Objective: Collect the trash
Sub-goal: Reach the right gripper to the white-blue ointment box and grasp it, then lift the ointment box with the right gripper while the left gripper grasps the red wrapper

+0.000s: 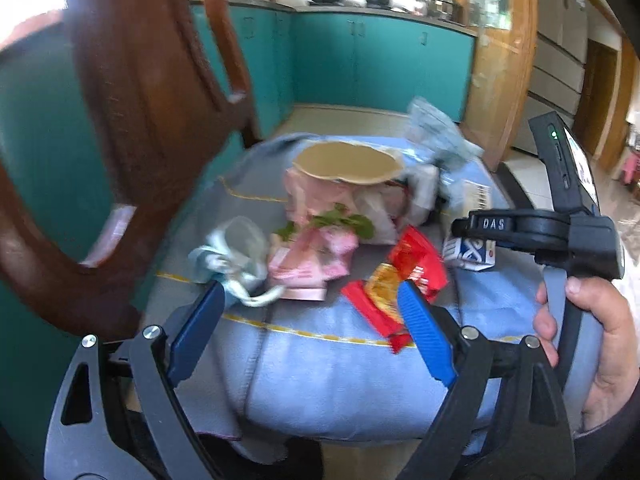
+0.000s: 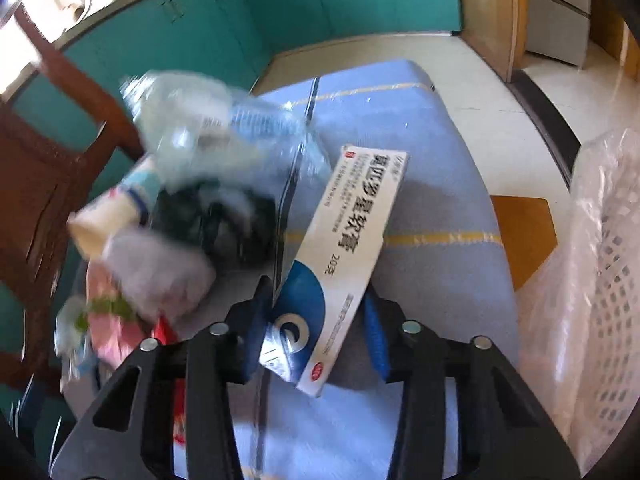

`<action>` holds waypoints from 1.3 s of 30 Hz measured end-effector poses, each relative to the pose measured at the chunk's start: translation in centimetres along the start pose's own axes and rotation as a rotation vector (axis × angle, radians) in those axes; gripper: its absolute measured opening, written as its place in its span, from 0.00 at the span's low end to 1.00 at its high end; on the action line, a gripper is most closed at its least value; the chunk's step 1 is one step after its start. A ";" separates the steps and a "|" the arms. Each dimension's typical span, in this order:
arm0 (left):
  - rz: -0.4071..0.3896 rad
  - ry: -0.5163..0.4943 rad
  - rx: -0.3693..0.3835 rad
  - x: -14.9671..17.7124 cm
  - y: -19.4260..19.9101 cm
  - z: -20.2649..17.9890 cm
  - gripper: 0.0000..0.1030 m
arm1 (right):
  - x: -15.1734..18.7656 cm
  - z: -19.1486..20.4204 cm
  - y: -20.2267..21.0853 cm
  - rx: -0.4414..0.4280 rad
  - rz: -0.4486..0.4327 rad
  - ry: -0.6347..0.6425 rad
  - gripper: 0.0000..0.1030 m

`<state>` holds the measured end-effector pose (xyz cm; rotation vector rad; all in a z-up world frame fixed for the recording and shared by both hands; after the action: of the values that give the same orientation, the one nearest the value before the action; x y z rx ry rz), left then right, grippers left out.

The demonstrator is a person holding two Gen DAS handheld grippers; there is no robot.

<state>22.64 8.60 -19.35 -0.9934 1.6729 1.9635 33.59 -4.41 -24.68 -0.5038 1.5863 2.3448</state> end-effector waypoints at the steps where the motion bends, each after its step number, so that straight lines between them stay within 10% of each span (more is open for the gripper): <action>1: 0.013 -0.015 0.042 0.1 -0.4 -0.7 0.86 | 0.7 0.0 0.5 0.003 0.015 0.038 0.41; 11: 0.124 -0.140 0.122 1.3 -5.7 -5.3 0.85 | 5.0 0.9 3.4 -0.006 0.060 0.354 0.43; 15: 0.182 -0.127 0.148 1.6 -7.0 -5.8 0.49 | 4.9 0.5 3.9 0.004 0.034 0.358 0.44; 21: 0.172 -0.110 0.151 1.8 -6.2 -4.9 0.21 | 3.9 0.3 4.2 0.000 -0.002 0.324 0.44; 37: 0.010 -0.059 0.072 -0.6 1.0 -1.1 0.19 | 4.2 2.1 6.7 -0.014 -0.083 0.408 0.39; 39: -0.008 -0.059 0.064 -1.1 1.8 -1.3 0.19 | 4.0 1.8 7.8 -0.015 -0.106 0.414 0.24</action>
<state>22.50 7.15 -17.30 -0.9094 1.6855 1.9029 26.58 -5.46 -19.23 -1.1075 1.6562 2.2756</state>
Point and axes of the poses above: each gripper's, at about its wrist camera, not at the fingertips, and y roughly against the way its jaws point, z to its left, x to its underside, the point moved 8 cm from there along -y, roughly the way its jaws point, and after that the axes turned 3 degrees about -x, right-handed, at the moved point
